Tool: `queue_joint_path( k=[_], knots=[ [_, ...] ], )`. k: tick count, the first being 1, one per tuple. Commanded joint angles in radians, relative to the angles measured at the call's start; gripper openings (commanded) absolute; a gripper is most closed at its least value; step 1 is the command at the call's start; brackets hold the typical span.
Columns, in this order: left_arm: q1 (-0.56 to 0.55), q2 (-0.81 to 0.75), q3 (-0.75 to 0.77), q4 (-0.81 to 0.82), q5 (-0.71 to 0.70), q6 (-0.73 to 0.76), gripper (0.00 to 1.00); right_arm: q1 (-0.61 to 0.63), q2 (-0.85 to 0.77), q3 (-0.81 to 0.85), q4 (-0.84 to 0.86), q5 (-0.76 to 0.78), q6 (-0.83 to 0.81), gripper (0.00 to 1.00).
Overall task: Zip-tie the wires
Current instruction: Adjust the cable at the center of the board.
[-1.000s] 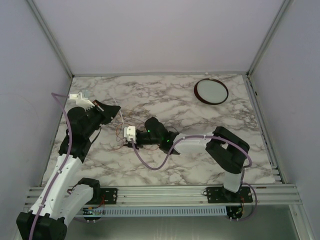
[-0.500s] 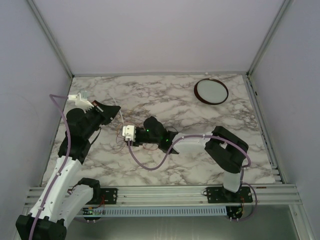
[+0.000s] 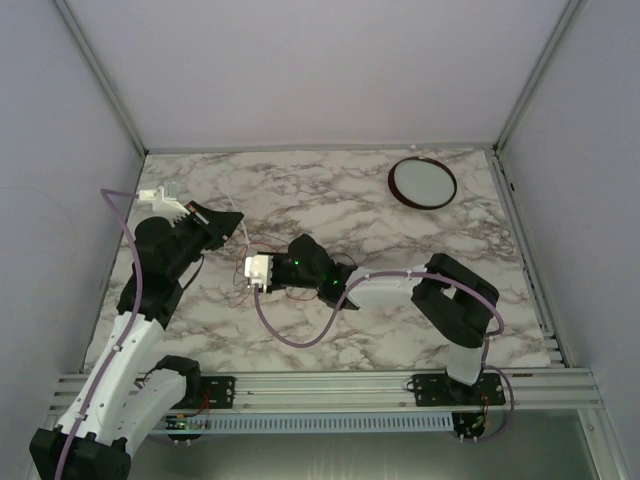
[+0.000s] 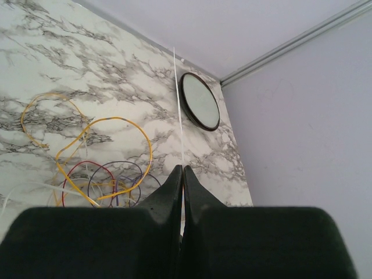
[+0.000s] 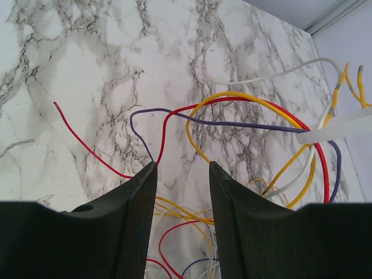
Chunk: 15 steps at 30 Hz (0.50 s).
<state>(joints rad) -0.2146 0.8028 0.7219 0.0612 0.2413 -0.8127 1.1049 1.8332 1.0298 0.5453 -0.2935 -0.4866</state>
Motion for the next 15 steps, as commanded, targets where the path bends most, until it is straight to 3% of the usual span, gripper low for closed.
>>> queue_joint_path(
  k=[1, 6, 15],
  knots=[
    [-0.008, -0.003, -0.014, 0.050, -0.016, -0.008, 0.00, 0.017, -0.049, -0.001, 0.042, 0.014, -0.049, 0.40],
    [-0.009, 0.007, -0.016, 0.058, -0.018, -0.007, 0.00, 0.028, -0.068, -0.019, 0.044, 0.036, -0.078, 0.31],
    [-0.013, 0.004, -0.012, 0.058, -0.020, -0.009, 0.00, 0.032, -0.035, -0.003, 0.029, 0.028, -0.096, 0.33]
  ],
)
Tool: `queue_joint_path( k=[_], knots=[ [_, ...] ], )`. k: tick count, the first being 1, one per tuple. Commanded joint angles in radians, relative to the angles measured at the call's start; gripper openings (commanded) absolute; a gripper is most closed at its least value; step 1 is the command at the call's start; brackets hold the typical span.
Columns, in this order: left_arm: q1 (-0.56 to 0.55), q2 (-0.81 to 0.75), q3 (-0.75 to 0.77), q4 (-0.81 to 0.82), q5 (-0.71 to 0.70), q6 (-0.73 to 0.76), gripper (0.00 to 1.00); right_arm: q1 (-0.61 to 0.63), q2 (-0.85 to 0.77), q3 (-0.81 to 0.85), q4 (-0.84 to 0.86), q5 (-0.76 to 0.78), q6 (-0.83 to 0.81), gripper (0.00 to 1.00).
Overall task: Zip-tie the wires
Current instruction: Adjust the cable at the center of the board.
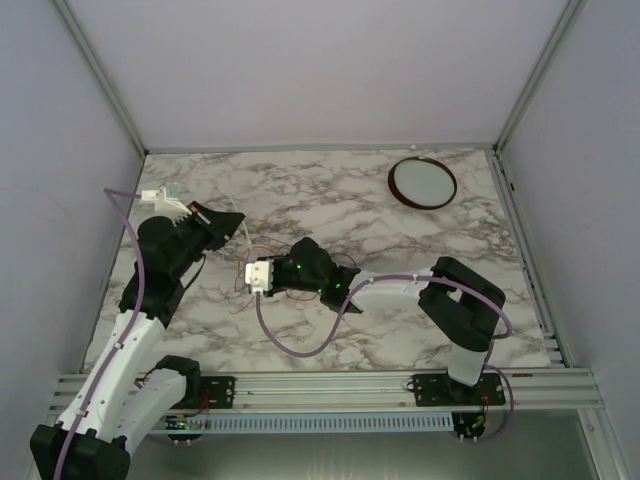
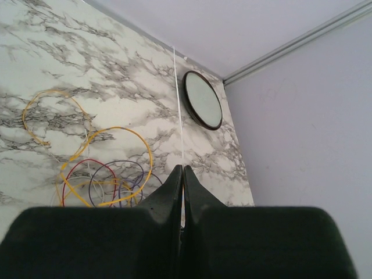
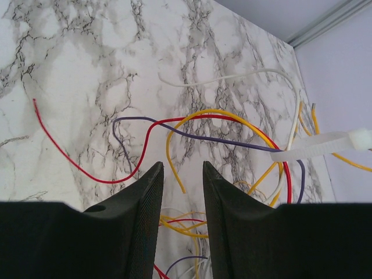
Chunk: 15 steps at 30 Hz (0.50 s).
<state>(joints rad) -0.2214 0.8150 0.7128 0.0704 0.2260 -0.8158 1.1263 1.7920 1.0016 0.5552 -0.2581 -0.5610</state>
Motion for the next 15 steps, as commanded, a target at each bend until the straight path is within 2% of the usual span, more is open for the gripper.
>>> queue_joint_path(
  k=[1, 15],
  knots=[
    [-0.007, -0.009, -0.003, 0.048, -0.005, -0.007, 0.00, 0.012, 0.013, 0.032, 0.014, -0.007, -0.024, 0.34],
    [-0.025, -0.001, -0.007, 0.066, -0.013, -0.022, 0.00, 0.021, 0.068, 0.084, -0.013, -0.014, -0.033, 0.34]
  ],
)
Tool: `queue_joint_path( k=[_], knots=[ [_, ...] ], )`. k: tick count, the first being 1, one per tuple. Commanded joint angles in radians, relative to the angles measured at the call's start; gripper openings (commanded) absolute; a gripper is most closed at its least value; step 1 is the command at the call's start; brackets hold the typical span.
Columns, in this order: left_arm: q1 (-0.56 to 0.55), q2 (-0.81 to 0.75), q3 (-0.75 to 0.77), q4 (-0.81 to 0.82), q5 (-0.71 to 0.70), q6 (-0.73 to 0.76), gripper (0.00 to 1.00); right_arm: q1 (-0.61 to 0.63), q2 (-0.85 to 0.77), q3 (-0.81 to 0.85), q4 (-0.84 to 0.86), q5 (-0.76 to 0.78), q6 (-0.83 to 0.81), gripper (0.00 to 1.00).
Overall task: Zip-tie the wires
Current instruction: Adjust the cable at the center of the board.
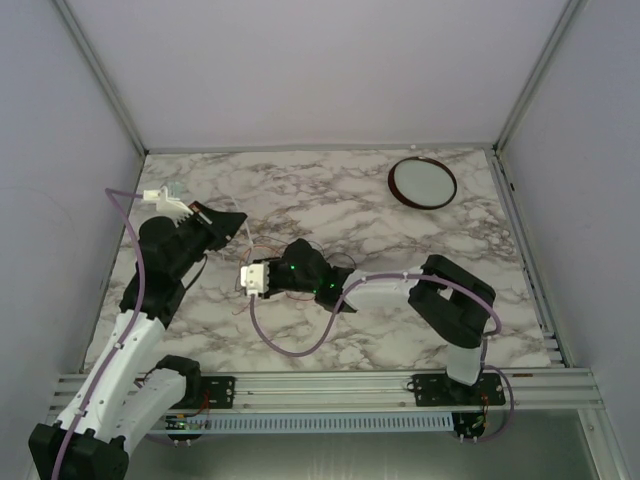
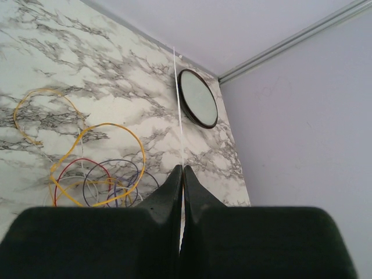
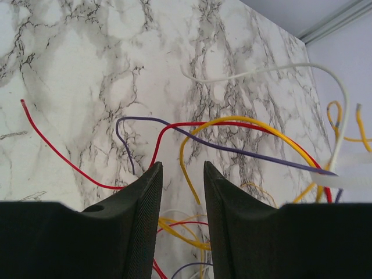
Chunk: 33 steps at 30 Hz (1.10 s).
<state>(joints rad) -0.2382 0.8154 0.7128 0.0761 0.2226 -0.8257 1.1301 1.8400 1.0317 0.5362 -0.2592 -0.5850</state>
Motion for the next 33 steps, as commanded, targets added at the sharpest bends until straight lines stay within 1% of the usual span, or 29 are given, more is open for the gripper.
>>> queue_joint_path(
  k=[1, 3, 7, 12, 22, 33],
  knots=[
    [-0.010, 0.000, -0.007, 0.061, -0.010, -0.012, 0.00, 0.019, 0.023, 0.060, 0.002, -0.013, -0.009, 0.32],
    [-0.012, 0.003, -0.003, 0.061, -0.011, -0.007, 0.00, 0.020, 0.024, 0.066, -0.015, -0.014, -0.012, 0.23],
    [-0.012, 0.013, 0.002, 0.060, -0.025, 0.008, 0.00, 0.031, 0.003, 0.046, -0.052, -0.008, -0.018, 0.01],
    [-0.010, 0.056, 0.046, 0.053, -0.043, 0.045, 0.00, 0.053, -0.034, -0.014, -0.067, 0.025, -0.007, 0.00],
    [-0.005, 0.160, 0.158, 0.063, -0.011, 0.076, 0.00, 0.069, -0.060, -0.082, -0.106, 0.048, 0.033, 0.00],
    [-0.002, 0.161, 0.146, 0.068, -0.010, 0.078, 0.00, 0.075, -0.071, -0.079, -0.128, 0.058, 0.052, 0.00]
  ],
)
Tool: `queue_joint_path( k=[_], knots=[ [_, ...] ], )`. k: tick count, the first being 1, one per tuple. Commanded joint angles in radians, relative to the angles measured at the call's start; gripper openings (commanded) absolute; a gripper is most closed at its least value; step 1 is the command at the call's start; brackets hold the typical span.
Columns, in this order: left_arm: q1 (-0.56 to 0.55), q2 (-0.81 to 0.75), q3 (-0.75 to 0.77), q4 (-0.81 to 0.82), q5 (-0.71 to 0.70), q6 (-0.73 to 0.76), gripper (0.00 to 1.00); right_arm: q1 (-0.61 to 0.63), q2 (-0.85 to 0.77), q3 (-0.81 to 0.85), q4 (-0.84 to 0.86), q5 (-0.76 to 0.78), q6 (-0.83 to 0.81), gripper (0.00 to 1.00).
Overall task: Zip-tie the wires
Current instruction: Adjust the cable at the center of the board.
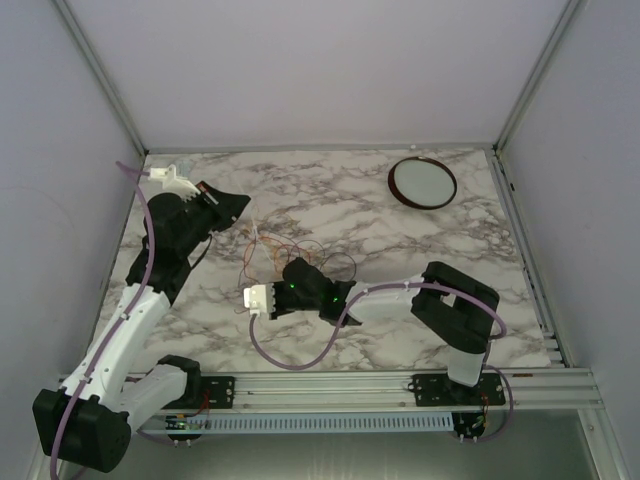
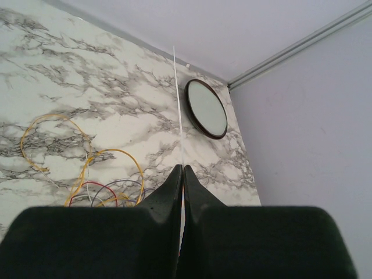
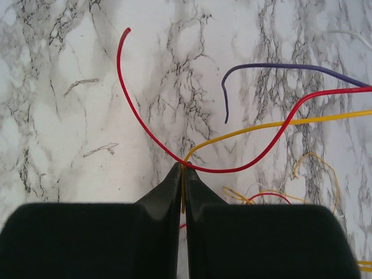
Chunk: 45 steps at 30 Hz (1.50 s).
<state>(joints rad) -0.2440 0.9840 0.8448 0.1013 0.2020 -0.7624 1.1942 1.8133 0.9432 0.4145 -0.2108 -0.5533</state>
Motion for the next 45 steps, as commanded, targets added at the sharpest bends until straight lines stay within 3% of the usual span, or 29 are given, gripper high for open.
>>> queue_joint_path(
  k=[1, 2, 6, 8, 14, 19, 27, 29, 31, 35, 40, 45],
  knots=[
    [0.004, -0.010, 0.011, 0.043, 0.011, 0.015, 0.00, 0.010, -0.051, 0.010, -0.008, 0.011, 0.024, 0.00],
    [0.005, -0.012, 0.006, 0.044, 0.012, 0.017, 0.00, 0.011, -0.058, 0.009, -0.015, 0.012, 0.028, 0.01],
    [0.009, -0.012, 0.003, 0.052, 0.017, 0.024, 0.00, 0.011, -0.098, -0.009, -0.069, 0.014, 0.043, 0.31],
    [0.011, -0.010, 0.007, 0.055, 0.019, 0.028, 0.00, 0.011, -0.128, -0.039, -0.099, 0.025, 0.050, 0.40],
    [0.018, -0.006, 0.019, 0.056, 0.024, 0.040, 0.00, 0.009, -0.294, -0.204, -0.118, 0.093, 0.096, 0.52],
    [0.019, -0.014, -0.001, 0.094, 0.068, 0.051, 0.00, -0.019, -0.442, -0.281, -0.112, 0.076, 0.163, 0.55],
    [0.019, -0.047, -0.016, 0.086, 0.088, 0.059, 0.00, -0.175, -0.578, -0.297, -0.113, -0.038, 0.346, 0.55],
    [0.019, -0.051, -0.018, 0.082, 0.108, 0.059, 0.00, -0.229, -0.604, -0.272, -0.070, -0.080, 0.414, 0.55],
    [0.019, -0.059, -0.029, 0.090, 0.124, 0.054, 0.00, -0.274, -0.614, -0.250, 0.075, -0.125, 0.518, 0.55],
    [0.019, -0.079, -0.063, 0.114, 0.154, 0.036, 0.00, -0.328, -0.551, -0.139, 0.252, -0.224, 0.729, 0.55],
    [0.019, -0.091, -0.085, 0.126, 0.185, 0.023, 0.00, -0.349, -0.391, 0.093, 0.177, -0.274, 0.924, 0.54],
    [0.019, -0.095, -0.097, 0.139, 0.199, 0.012, 0.00, -0.339, -0.305, 0.217, 0.092, -0.283, 0.958, 0.52]
  ],
)
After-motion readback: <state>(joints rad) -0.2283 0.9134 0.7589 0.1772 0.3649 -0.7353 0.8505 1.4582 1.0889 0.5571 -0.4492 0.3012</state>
